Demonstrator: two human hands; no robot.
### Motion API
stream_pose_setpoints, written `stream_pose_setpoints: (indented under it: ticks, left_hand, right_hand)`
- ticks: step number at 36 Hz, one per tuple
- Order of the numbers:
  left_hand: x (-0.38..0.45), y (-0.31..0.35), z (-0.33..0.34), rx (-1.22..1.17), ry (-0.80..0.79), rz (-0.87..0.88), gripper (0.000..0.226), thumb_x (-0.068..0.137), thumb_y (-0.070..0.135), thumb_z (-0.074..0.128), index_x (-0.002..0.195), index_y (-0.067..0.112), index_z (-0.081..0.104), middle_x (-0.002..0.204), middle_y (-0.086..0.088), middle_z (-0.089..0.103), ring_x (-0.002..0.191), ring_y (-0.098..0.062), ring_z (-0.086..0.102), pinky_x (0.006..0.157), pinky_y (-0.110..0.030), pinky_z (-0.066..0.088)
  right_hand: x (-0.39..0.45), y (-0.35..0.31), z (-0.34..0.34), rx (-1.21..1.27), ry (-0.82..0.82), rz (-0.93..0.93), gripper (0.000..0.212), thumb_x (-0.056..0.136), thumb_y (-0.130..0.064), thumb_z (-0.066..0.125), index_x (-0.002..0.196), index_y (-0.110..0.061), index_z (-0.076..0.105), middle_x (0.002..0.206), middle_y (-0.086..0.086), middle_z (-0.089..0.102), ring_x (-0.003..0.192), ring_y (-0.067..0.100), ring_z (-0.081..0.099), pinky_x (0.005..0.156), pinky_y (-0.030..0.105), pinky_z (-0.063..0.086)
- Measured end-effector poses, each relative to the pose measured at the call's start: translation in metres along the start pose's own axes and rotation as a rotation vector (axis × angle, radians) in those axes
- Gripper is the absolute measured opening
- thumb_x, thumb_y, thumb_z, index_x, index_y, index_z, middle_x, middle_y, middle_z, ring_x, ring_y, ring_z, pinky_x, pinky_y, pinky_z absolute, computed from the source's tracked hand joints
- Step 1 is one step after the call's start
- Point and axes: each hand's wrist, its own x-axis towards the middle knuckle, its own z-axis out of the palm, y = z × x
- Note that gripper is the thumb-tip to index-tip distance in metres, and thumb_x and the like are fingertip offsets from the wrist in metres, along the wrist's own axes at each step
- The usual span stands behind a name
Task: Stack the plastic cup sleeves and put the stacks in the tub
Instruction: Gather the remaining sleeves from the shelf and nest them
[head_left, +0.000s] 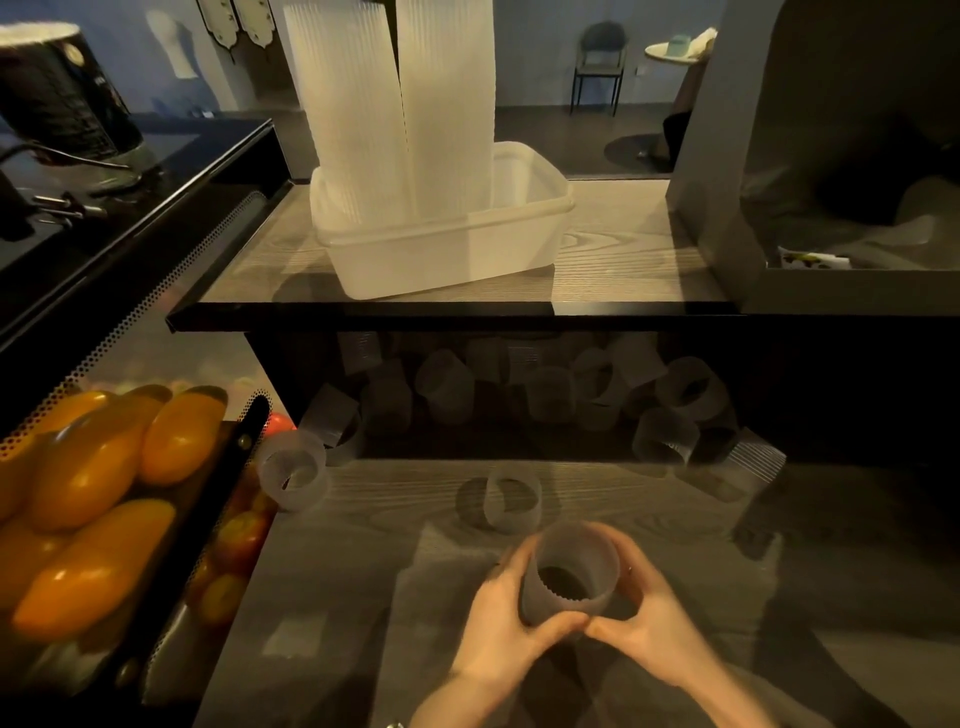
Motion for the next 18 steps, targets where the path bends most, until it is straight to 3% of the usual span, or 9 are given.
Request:
stream_pose_setpoints:
  ticks: [4, 7, 11, 16, 18]
  left_hand:
    - [0.000, -0.018, 0.010, -0.093, 0.009, -0.055, 0.074, 0.060, 0.047, 0.079, 0.125, 0.043, 0.042, 0.128, 0.017, 0.054, 0.120, 0.004, 0.047, 0.106, -0.028, 0.039]
    - [0.001, -0.025, 0.014, -0.062, 0.040, -0.041, 0.070, 0.057, 0.057, 0.076, 0.118, 0.057, 0.041, 0.124, 0.024, 0.053, 0.118, 0.008, 0.047, 0.103, -0.022, 0.040]
    - [0.004, -0.030, 0.016, -0.046, 0.050, -0.005, 0.071, 0.057, 0.057, 0.077, 0.115, 0.068, 0.038, 0.121, 0.031, 0.053, 0.117, 0.010, 0.047, 0.098, -0.015, 0.039]
    - [0.002, -0.031, 0.014, -0.101, 0.013, -0.019, 0.075, 0.058, 0.051, 0.079, 0.124, 0.051, 0.041, 0.127, 0.023, 0.053, 0.119, 0.007, 0.047, 0.103, -0.024, 0.040]
    - [0.001, -0.034, 0.010, -0.122, -0.011, -0.035, 0.085, 0.058, 0.053, 0.079, 0.133, 0.041, 0.040, 0.132, 0.019, 0.050, 0.123, 0.005, 0.045, 0.106, -0.027, 0.039]
  right_hand:
    - [0.000, 0.018, 0.005, -0.014, 0.007, 0.065, 0.076, 0.058, -0.008, 0.086, 0.121, -0.031, 0.049, 0.119, -0.013, 0.061, 0.114, 0.004, 0.055, 0.094, 0.018, 0.045]
    - [0.000, 0.024, 0.005, -0.012, 0.011, 0.086, 0.077, 0.053, -0.017, 0.086, 0.120, -0.030, 0.050, 0.117, -0.014, 0.062, 0.112, 0.006, 0.057, 0.092, 0.017, 0.046]
    - [0.002, 0.024, 0.006, -0.001, 0.001, 0.095, 0.081, 0.048, -0.030, 0.085, 0.121, -0.031, 0.049, 0.118, -0.012, 0.062, 0.112, 0.007, 0.058, 0.092, 0.020, 0.046]
    - [0.003, 0.024, 0.004, -0.025, -0.036, 0.128, 0.088, 0.047, -0.026, 0.087, 0.124, -0.034, 0.044, 0.122, -0.014, 0.058, 0.115, 0.001, 0.054, 0.093, 0.015, 0.043]
    - [0.005, 0.024, 0.000, -0.077, -0.102, 0.158, 0.097, 0.053, -0.014, 0.086, 0.131, -0.039, 0.034, 0.131, -0.019, 0.048, 0.120, -0.004, 0.047, 0.100, 0.017, 0.039]
